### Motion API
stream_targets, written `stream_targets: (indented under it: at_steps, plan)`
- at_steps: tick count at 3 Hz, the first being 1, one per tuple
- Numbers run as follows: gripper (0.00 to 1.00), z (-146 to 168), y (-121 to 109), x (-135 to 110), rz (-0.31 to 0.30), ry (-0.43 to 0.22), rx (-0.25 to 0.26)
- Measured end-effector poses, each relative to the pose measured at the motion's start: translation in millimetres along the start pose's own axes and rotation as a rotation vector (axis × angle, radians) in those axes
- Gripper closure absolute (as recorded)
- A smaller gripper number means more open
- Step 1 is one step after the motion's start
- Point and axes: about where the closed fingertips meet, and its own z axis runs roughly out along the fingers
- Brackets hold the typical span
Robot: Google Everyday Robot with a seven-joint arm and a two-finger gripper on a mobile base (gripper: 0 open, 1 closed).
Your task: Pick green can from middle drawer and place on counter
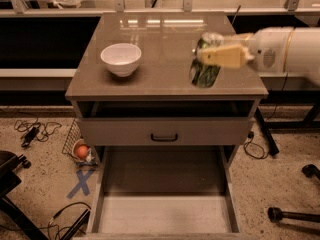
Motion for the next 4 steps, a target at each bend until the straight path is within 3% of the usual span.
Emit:
stream_targets:
  at_steps: [1,2,3,4]
  plan:
    - [1.00,4,-38,-55,-0.044,-0.002,0.065]
    - [1.00,26,-95,-91,-0.095,-0.009,0.146]
    - [1.00,51,-145,-105,-0.115,-0.007,0.221]
    - [1.00,83,-195,-93,-0.084,0.015,0.262]
